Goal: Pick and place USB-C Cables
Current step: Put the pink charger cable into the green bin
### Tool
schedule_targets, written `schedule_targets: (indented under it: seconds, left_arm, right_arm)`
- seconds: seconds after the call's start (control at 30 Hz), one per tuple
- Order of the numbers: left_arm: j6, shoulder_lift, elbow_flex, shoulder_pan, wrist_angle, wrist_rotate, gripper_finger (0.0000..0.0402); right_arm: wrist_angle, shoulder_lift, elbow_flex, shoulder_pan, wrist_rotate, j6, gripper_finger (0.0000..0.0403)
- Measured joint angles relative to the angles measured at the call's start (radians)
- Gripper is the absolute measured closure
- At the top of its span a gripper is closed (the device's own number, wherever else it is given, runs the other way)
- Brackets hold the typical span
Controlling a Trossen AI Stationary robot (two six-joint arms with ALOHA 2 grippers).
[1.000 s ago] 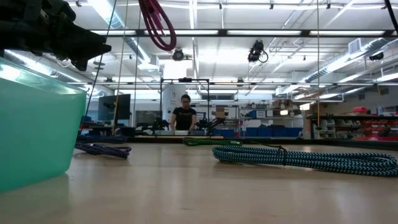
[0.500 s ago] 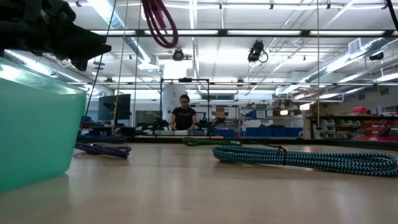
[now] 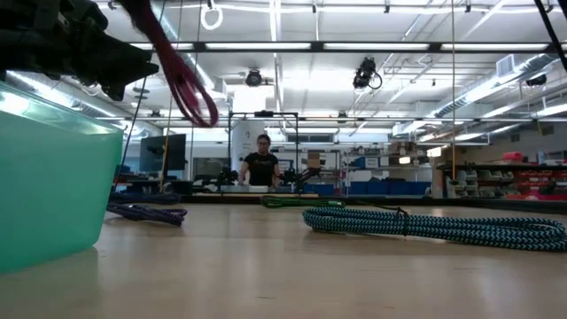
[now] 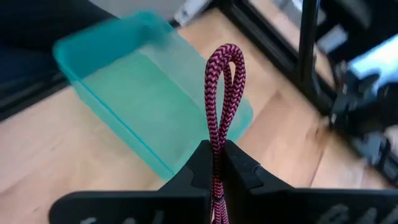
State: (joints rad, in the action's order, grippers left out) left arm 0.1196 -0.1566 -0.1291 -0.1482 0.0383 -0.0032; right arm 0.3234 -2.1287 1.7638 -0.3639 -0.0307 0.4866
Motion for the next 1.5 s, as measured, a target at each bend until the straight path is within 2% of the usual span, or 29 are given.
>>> schedule_targets:
  seconds: [0.1,0.4,0.67,1.0,1.23,1.5]
  left_arm:
    - [0.0,0.0,0.0,0.0,0.0,0.0,0.0246]
    - [0.0,0.0,0.0,0.0,0.001,0.0,0.0246]
    - [0.0,0.0,0.0,0.0,0.001,0.0,0.0246]
    - [0.0,0.0,0.0,0.0,0.002,0.0,0.0246]
    - [0.0,0.0,0.0,0.0,0.002,0.0,0.0246]
    - [0.0,0.0,0.0,0.0,0.002,0.0,0.0246]
  right_arm:
    - [0.004,-0.012,0.0,0.008,-0.007,-0.067,0.0387]
    - [0.094,-0.014,0.0,0.003,-0.034,-0.137,0.0387]
    - [0.185,-0.014,0.0,0.007,-0.198,-0.154,0.0387]
    - [0.282,-0.014,0.0,0.107,-0.327,-0.227,0.0387]
    - [0.321,-0.014,0.0,0.154,-0.328,-0.259,0.0387]
    - [0.322,-0.014,0.0,0.156,-0.328,-0.258,0.0387]
